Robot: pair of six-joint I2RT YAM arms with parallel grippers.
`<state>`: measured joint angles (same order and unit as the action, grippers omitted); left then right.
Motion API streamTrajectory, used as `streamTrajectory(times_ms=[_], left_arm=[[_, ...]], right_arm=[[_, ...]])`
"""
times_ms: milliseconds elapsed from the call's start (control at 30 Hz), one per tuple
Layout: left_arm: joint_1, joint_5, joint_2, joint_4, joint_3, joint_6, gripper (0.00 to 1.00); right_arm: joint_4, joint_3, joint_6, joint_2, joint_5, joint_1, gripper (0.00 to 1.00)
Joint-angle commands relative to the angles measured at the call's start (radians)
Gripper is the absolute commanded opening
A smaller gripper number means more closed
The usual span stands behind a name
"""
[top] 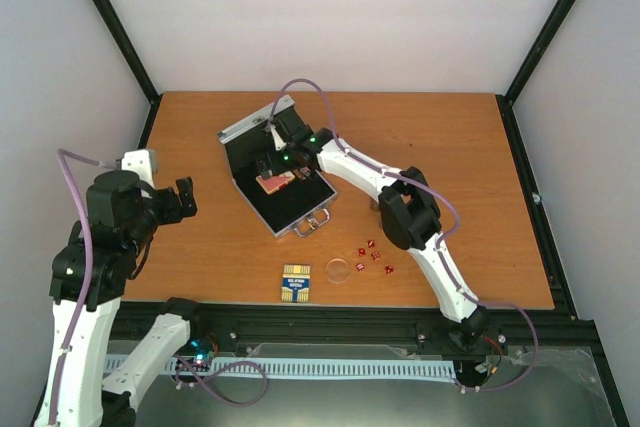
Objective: Pack up texas hold em set
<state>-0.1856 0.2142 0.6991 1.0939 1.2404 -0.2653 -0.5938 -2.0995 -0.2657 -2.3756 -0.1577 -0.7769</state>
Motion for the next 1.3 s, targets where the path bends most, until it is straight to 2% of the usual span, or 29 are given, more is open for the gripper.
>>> streamTrajectory(times_ms=[0, 300, 467, 600, 800, 1033, 1267], left_arm=[[0.002, -0.013, -0.009, -0.009, -0.004, 0.009, 1.00], [0.002, -0.006, 0.008, -0.014, -0.002, 0.015, 1.00], [0.002, 0.000, 0.010, -0.012, -0.004, 0.016, 1.00], [0.002, 0.002, 0.009, -0.012, -0.001, 0.016, 1.00], [0.003, -0.004, 0.012, -0.008, 0.012, 0.016, 1.00], [0.002, -0.005, 0.006, -0.006, 0.005, 0.017, 1.00], [0.002, -0.009, 0.022, -0.017, 0.002, 0.016, 1.00]], right_arm=[[-0.021, -0.004, 0.022, 0.021, -0.035, -0.004, 1.00], [-0.015, -0.009, -0.030, -0.094, -0.211, -0.004, 1.00], [-0.046, -0.028, -0.027, -0.136, -0.206, -0.004, 1.00], [-0.048, 0.003, -0.019, -0.104, -0.175, -0.005, 1.00], [-0.005, 0.116, -0.016, 0.047, -0.057, -0.004, 1.00], [0.069, 0.323, -0.050, 0.242, 0.112, -0.004, 1.00], [-0.014, 0.379, -0.100, 0.274, 0.315, 0.001, 1.00]])
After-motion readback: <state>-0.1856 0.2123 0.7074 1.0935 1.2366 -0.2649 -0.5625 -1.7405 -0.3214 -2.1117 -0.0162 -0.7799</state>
